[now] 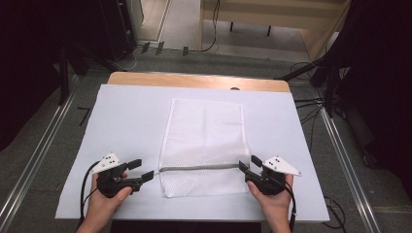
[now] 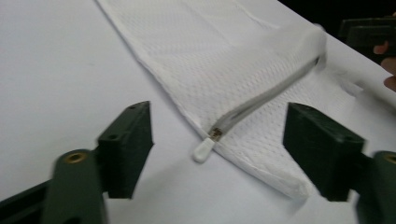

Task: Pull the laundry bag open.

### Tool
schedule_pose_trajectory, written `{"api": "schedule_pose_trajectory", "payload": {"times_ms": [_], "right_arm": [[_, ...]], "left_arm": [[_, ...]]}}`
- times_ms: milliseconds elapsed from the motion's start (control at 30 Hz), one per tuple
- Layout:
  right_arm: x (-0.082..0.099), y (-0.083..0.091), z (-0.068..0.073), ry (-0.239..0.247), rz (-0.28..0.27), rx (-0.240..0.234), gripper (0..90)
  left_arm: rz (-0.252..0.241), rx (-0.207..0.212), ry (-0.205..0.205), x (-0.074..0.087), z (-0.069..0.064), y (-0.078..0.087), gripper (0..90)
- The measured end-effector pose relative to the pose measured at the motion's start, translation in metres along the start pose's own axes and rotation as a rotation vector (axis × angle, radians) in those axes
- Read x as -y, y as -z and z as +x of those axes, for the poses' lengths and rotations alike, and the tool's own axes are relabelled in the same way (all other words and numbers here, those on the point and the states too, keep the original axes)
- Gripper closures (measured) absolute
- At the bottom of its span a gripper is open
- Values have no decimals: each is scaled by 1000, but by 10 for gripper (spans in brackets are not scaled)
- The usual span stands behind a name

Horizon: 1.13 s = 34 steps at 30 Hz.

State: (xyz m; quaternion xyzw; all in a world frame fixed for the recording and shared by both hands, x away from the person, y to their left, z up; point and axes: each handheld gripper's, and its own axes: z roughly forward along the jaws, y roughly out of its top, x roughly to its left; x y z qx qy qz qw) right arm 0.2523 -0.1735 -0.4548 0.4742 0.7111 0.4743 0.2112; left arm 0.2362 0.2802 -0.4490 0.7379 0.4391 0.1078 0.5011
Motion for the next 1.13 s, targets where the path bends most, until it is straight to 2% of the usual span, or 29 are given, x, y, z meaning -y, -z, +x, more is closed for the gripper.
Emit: {"api": "schedule_pose_trajectory", "payload": {"times_ms": [33, 67, 100, 133, 167, 200, 233, 267, 300, 333, 433, 467, 500, 533, 567, 800, 967, 1133], "right_arm": [[0, 1, 0, 7, -3, 3, 359], [-1, 2, -2, 13, -8, 25, 255], [-1, 2, -2, 13, -8, 25, 255], [-1, 5, -5, 2, -8, 34, 161], [-1, 5, -5, 2, -8, 34, 161], [-1, 8, -10, -10, -12, 52, 111], [-1, 8, -10, -10, -12, 52, 111], [0, 13, -16, -6, -17, 77, 87], [0, 13, -16, -6, -17, 77, 87], [1, 18, -25, -29, -23, 73, 54], [4, 25, -39, -62, -27, 84, 38], [5, 27, -44, -67, -29, 93, 38], [5, 27, -44, -67, -29, 93, 38], [7, 31, -52, -78, -34, 113, 38], [7, 31, -52, -78, -34, 113, 38], [13, 44, -77, -117, -49, 155, 38], [15, 45, -79, -131, -46, 166, 38], [16, 41, -76, -116, -30, 165, 40]], "left_arm": [[-5, -5, 2, 0, 2, 3, 172], [-12, -3, 6, 0, 4, 5, 120], [-14, -1, 7, 0, 6, 8, 120], [-16, 25, -1, 0, 10, 12, 85], [-16, 25, -1, 0, 10, 12, 40], [-28, 46, -12, 1, 14, 17, 0], [-28, 46, -12, 1, 14, 17, 0], [-40, 49, -5, 1, 17, 19, 0], [-46, 40, 6, 0, 20, 21, 0], [-58, 19, 20, 0, 27, 26, 0], [-67, -2, 41, 1, 39, 32, 0], [-67, -2, 41, 1, 39, 32, 0], [-69, -14, 41, 1, 43, 35, 0], [-78, -39, 44, 1, 50, 39, 0], [-78, -39, 44, 1, 50, 39, 0], [-106, -86, 67, 1, 67, 52, 0], [-98, -95, 69, 2, 67, 50, 0], [-74, -105, 44, 2, 63, 45, 0]]}}
